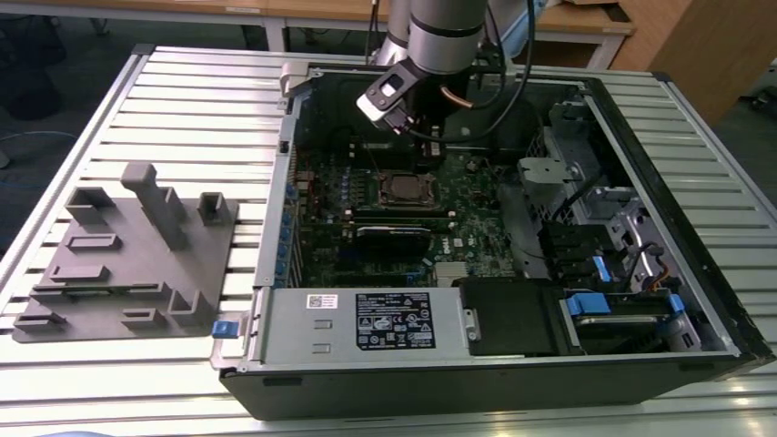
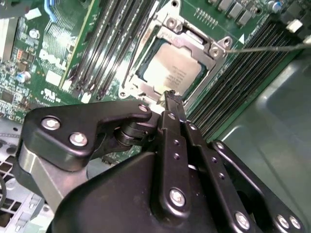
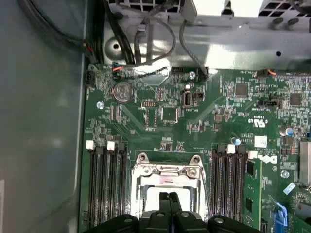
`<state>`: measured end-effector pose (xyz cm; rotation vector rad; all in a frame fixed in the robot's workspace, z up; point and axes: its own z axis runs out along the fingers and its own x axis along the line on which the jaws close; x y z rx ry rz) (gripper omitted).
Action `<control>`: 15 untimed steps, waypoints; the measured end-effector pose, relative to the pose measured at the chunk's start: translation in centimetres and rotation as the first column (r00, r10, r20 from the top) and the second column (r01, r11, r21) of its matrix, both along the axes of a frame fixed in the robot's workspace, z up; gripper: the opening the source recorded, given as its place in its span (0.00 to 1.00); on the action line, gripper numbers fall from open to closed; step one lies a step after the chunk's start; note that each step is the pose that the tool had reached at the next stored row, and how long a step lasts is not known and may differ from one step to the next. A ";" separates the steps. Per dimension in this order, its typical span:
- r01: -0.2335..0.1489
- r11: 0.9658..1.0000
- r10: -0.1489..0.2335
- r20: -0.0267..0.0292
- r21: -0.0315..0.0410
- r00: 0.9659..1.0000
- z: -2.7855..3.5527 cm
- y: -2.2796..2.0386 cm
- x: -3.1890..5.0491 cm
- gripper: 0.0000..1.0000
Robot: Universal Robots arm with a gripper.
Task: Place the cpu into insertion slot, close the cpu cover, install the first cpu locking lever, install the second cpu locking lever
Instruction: 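Close the cpu cover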
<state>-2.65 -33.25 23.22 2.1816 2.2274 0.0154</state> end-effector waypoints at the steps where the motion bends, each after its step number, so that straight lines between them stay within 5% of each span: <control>1: 0.000 1.000 0.000 0.000 0.000 1.000 -0.10 -0.07 -0.09 0.11; 15: 0.000 1.000 0.000 0.000 0.000 1.000 -1.32 -0.37 -0.87 0.11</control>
